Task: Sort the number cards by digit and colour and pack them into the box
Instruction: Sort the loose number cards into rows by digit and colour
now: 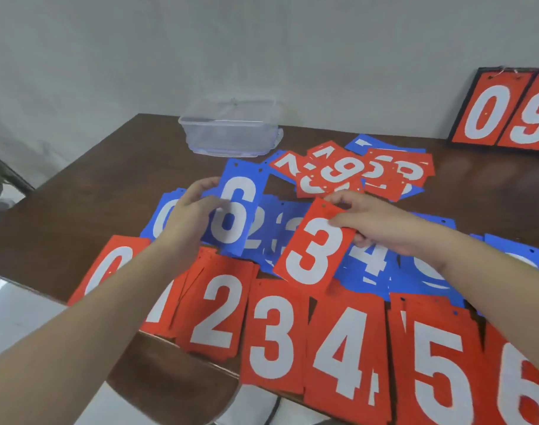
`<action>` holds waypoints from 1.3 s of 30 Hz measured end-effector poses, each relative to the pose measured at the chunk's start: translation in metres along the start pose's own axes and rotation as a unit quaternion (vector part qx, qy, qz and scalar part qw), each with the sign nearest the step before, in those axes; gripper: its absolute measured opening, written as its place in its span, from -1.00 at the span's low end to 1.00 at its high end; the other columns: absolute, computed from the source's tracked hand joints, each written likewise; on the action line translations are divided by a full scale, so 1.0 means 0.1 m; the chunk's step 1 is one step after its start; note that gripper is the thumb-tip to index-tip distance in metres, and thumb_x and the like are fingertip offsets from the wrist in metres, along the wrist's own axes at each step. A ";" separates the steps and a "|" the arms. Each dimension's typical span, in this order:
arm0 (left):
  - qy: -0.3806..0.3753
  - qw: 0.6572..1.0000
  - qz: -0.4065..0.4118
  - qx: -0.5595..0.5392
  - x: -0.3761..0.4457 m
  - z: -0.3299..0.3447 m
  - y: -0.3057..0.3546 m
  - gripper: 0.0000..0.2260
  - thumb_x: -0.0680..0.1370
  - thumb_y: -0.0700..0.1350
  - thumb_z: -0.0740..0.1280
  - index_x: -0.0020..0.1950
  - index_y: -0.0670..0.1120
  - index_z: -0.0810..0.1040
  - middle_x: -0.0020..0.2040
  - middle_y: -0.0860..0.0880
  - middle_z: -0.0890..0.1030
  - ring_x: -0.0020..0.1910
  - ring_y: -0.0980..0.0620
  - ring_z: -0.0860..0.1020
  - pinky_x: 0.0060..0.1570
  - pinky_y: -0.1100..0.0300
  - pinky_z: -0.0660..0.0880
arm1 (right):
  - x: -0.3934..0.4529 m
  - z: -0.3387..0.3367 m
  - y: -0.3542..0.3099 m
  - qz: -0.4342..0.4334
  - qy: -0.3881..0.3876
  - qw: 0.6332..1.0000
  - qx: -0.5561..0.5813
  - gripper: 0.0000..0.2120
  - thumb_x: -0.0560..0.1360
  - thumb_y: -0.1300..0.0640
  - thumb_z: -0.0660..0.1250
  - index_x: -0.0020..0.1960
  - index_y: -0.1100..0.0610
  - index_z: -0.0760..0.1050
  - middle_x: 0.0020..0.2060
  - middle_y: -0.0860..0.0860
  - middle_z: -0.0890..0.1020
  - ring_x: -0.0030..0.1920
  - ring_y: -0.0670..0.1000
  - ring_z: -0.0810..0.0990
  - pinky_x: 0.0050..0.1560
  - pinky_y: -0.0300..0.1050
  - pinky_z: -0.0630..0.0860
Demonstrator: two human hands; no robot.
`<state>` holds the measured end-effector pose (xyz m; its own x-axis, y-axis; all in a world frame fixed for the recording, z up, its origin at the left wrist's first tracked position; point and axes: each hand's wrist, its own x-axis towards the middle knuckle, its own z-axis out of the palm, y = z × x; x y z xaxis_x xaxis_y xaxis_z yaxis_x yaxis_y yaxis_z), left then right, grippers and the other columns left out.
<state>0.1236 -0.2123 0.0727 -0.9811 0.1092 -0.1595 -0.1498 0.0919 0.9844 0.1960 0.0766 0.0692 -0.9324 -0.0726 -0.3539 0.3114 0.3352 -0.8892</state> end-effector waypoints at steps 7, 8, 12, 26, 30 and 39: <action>0.005 1.000 0.011 -0.020 -0.31 -0.34 -0.21 -0.92 0.63 -0.13 0.34 0.07 0.05 0.56 0.08 -0.10 0.68 0.08 -0.18 0.67 0.17 -0.14 0.56 | -0.19 0.61 -0.09 -0.053 -0.004 0.989 -0.141 -0.88 0.60 0.00 0.36 0.13 -0.10 0.55 -0.24 -0.27 0.54 -0.41 -0.30 0.54 -0.38 -0.42 0.38; -0.007 0.999 0.013 -0.030 -0.34 -0.37 -0.24 -0.91 0.64 -0.16 0.33 0.03 0.04 0.53 0.02 -0.10 0.64 0.04 -0.18 0.65 0.11 -0.12 0.54 | -0.23 0.68 -0.08 -0.068 -0.004 0.984 -0.165 -0.88 0.59 -0.02 0.38 0.12 -0.12 0.55 -0.18 -0.28 0.56 -0.31 -0.32 0.59 -0.28 -0.42 0.43; -0.057 0.997 0.024 -0.035 -0.46 -0.46 -0.34 -0.83 0.62 -0.24 0.33 0.11 0.02 0.50 -0.18 -0.03 0.51 -0.07 -0.05 0.55 -0.05 -0.02 0.48 | -0.31 0.92 0.03 -0.087 0.015 0.963 -0.255 -0.84 0.56 -0.02 0.41 0.08 -0.22 0.50 0.11 -0.14 0.63 0.13 -0.13 0.61 0.16 -0.15 0.53; -0.148 0.989 0.008 0.015 -0.71 -0.23 -0.22 -0.51 0.60 -0.32 0.34 0.37 0.19 0.44 0.08 -0.13 0.59 0.09 -0.08 0.68 -0.05 -0.08 0.67 | -0.58 0.80 0.36 -0.143 0.203 0.911 -0.330 -0.76 0.54 0.00 0.44 0.20 -0.09 0.55 0.04 -0.16 0.57 0.12 -0.12 0.41 0.02 -0.33 0.30; -0.151 0.988 0.008 0.018 -0.68 0.15 -0.14 -0.64 0.61 -0.31 0.32 0.27 0.10 0.50 0.10 -0.19 0.58 0.09 -0.08 0.67 -0.09 0.02 0.68 | -0.80 0.43 0.51 -0.124 0.232 0.918 -0.296 -0.87 0.57 0.04 0.39 0.08 -0.15 0.53 0.04 -0.17 0.60 0.00 -0.22 0.44 0.05 -0.24 0.41; -0.223 0.974 -0.006 0.030 -0.65 1.53 0.01 -0.74 0.62 -0.27 0.34 0.23 0.02 0.50 0.03 -0.11 0.68 -0.11 0.05 0.72 -0.17 0.10 0.67 | -1.35 -0.71 1.13 -0.082 0.324 0.905 -0.261 -0.86 0.55 0.15 0.40 0.07 -0.06 0.56 -0.10 -0.21 0.58 -0.11 -0.27 0.50 -0.09 -0.37 0.43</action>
<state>0.2061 -0.0682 0.0732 -0.8264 0.5260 -0.2009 -0.1405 0.1529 0.9782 0.3444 0.1911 0.0370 -0.9225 0.3482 0.1665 0.1873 0.7811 -0.5957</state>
